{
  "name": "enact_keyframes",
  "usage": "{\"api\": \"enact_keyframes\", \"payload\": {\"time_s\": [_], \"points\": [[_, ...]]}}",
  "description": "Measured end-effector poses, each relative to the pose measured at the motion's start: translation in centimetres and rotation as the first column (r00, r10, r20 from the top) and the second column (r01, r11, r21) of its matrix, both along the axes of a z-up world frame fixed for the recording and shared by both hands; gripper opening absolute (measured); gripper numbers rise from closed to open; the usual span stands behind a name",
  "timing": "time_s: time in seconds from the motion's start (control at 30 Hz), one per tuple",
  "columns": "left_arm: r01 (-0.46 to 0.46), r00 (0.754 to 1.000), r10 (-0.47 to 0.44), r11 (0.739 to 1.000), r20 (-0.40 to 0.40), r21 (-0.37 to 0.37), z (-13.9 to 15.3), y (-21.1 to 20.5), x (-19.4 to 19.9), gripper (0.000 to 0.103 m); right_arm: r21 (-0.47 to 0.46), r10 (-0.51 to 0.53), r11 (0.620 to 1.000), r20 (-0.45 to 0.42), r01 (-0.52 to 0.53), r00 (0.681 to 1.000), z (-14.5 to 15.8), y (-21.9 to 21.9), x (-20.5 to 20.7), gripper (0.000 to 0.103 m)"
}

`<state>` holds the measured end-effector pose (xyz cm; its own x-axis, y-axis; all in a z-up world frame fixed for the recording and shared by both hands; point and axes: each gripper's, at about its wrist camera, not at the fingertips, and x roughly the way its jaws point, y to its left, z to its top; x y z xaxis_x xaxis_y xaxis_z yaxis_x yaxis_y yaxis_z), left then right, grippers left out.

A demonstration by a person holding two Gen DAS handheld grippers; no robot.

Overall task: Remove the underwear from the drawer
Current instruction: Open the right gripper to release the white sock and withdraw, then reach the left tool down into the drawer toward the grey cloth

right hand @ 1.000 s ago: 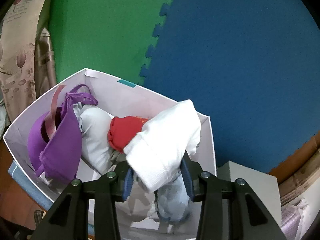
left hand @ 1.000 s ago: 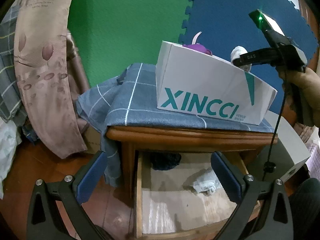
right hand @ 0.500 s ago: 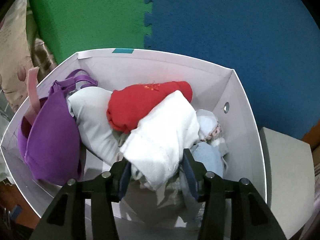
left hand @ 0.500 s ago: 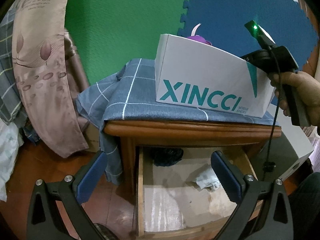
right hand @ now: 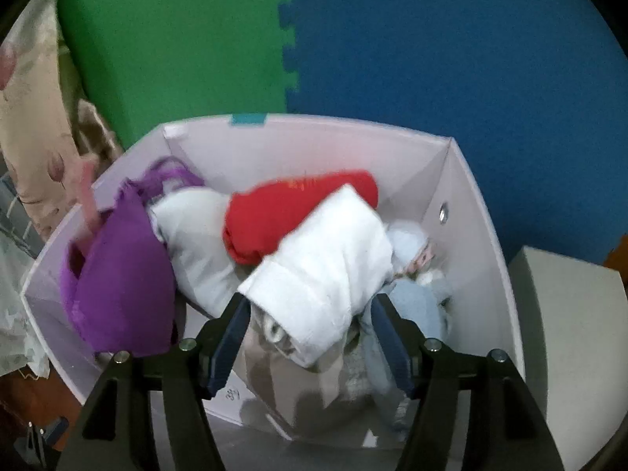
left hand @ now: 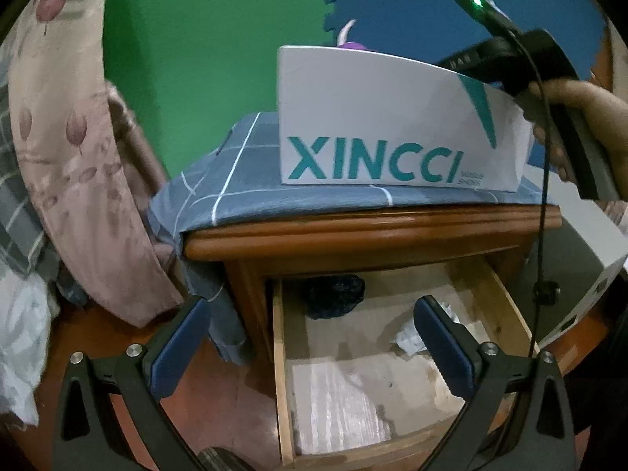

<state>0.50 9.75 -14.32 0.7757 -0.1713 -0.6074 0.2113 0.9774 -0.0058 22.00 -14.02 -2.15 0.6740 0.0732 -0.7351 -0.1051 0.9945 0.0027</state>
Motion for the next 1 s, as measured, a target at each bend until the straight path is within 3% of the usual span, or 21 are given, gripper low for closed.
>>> {"api": "enact_keyframes", "payload": {"time_s": [0.4, 0.6, 0.77, 1.0], "points": [[0.121, 0.992, -0.123, 0.982, 0.008, 0.147, -1.5, -4.6, -0.8, 0.103, -0.013, 0.032, 0.999, 0.155, -0.03, 0.987, 4.3, -1.8, -5.3, 0.073], [0.189, 0.982, -0.185, 0.955, -0.039, 0.229, -2.0, -7.6, -0.4, 0.103, -0.057, -0.008, 0.998, 0.215, 0.021, 0.977, 6.3, -4.9, -7.9, 0.074], [0.268, 0.963, -0.251, 0.92, -0.094, 0.285, -2.5, -10.6, 1.0, 0.103, -0.032, -0.072, 0.996, 0.236, 0.082, 0.969, 6.8, -8.7, -9.3, 0.075], [0.377, 0.925, -0.349, 0.889, -0.15, 0.261, -2.4, -13.1, 3.3, 0.103, 0.004, -0.147, 0.989, 0.231, 0.15, 0.962, 6.1, -14.2, -10.7, 0.076]]}}
